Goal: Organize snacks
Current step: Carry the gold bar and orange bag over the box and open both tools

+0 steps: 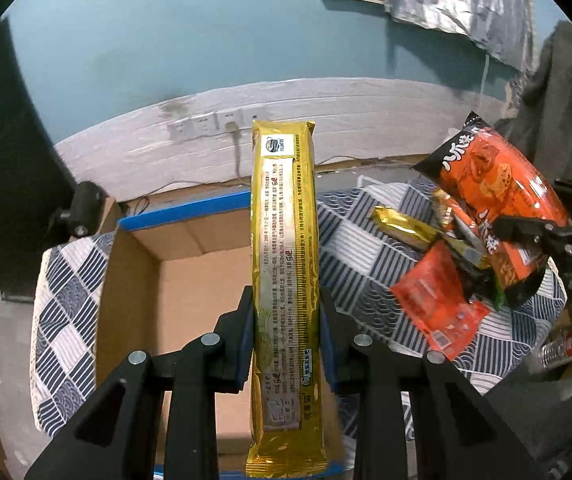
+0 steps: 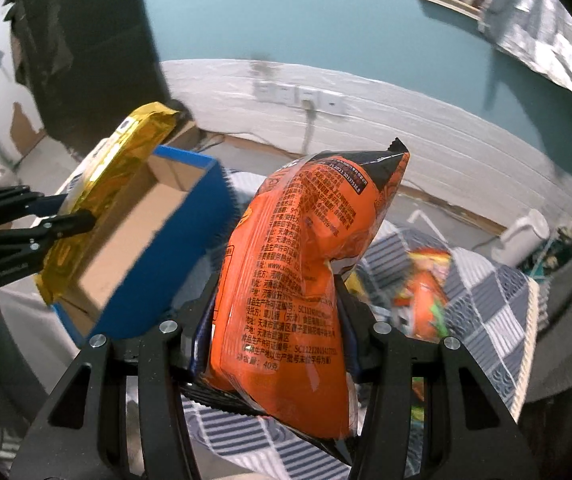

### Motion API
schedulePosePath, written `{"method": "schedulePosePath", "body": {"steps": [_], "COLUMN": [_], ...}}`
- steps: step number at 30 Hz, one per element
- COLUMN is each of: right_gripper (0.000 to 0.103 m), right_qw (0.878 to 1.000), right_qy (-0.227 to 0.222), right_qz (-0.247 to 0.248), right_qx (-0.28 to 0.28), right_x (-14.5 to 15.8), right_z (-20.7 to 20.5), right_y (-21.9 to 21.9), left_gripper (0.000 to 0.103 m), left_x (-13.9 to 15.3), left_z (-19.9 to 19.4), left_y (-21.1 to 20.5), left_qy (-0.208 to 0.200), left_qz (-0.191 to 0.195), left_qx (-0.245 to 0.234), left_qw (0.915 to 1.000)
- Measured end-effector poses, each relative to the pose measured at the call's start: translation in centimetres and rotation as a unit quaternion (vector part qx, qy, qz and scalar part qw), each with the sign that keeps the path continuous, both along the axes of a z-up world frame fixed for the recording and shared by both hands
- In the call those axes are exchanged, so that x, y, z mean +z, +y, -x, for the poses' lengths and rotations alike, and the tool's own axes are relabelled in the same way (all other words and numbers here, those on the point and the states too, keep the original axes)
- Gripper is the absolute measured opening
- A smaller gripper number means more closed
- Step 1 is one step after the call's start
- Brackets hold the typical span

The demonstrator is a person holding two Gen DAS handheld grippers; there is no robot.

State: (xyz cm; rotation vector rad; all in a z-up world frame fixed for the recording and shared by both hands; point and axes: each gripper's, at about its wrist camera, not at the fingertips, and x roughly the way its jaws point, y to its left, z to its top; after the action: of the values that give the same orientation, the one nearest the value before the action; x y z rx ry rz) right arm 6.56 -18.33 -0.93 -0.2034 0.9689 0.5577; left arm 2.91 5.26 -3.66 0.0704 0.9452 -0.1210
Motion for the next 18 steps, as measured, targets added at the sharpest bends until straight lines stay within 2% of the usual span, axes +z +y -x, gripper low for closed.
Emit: {"method": "schedulePosePath", "body": {"steps": [10,18], "right_gripper": [0.05,0.05], "right_qw": [0.998,0.994], "right_qy": [0.01,0.034], "right_qz": [-0.003,0.002], "right_qx": [0.063,0.1], "right_x": [-0.1,-1.9], "right_z": [-0.5,-0.9], "right_y": [8.0,13.2], "left_gripper": [0.028,0.029], "left_x": [-1.0,-3.5], "left_z": [0.1,0.1], "left_y": [5.5,9.0], "left_qy": [0.002,0.026], "left_qz": [-0.01,-0.02], "left_qx": [0.039,0.062], "left_qw": [0.9992,0.9975]}}
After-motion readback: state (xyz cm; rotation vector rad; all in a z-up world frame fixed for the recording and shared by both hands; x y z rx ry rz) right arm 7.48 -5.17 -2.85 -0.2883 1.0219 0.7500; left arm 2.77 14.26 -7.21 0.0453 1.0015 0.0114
